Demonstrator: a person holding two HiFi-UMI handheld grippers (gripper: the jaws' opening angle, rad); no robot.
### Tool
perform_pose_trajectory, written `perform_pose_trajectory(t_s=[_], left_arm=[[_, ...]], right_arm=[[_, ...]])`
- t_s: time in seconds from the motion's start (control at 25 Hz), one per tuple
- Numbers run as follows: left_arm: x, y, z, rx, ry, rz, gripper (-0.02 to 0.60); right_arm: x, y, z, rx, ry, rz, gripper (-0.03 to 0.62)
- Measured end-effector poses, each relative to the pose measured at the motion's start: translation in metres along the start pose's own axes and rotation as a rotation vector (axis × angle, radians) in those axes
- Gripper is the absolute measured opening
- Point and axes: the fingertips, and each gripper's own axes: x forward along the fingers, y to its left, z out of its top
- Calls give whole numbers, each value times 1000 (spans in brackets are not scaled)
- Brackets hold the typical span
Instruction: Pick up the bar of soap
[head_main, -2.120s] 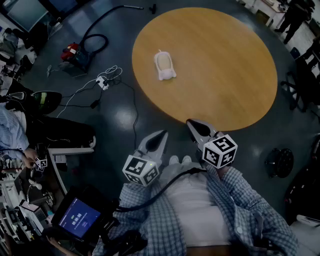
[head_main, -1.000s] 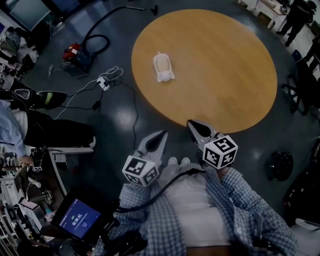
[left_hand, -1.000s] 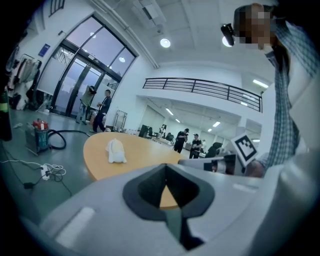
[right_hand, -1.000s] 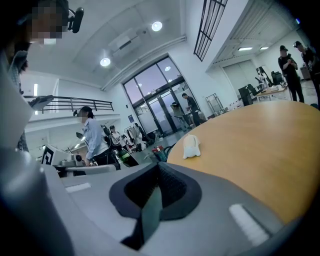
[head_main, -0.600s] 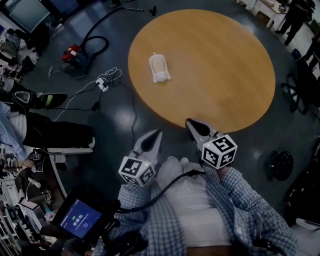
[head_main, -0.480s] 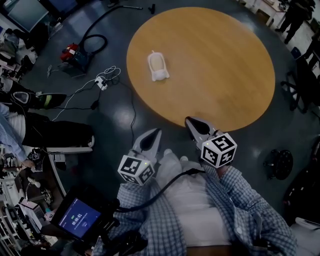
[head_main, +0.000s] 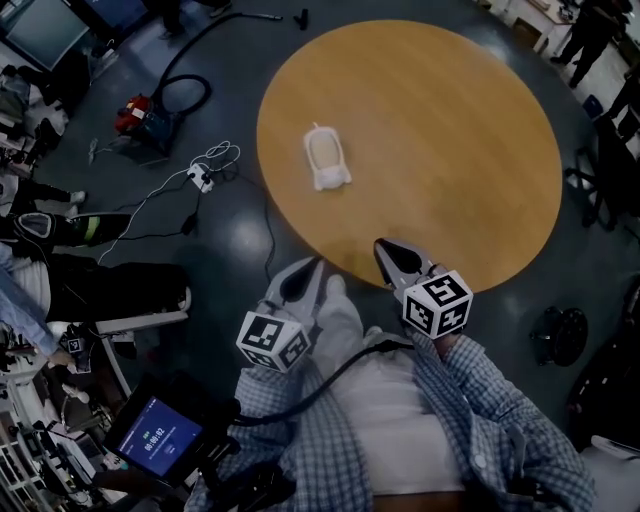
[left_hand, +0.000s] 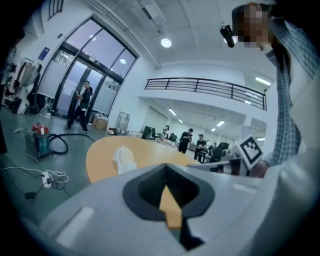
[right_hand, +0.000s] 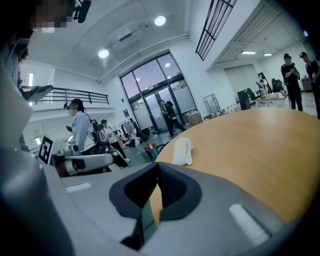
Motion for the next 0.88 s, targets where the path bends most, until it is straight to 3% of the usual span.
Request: perform_pose_trajectory(t_s=[0.24, 0.6, 0.88], left_arm=[[38, 75, 15, -2, 36, -35, -2], [67, 128, 29, -43, 46, -31, -2], [67, 142, 24, -71, 54, 50, -2]], right_arm=[[85, -23, 18, -21, 35, -53, 3], [173, -62, 29, -127, 176, -202, 5], [238, -87, 18, -146, 294, -256, 185]])
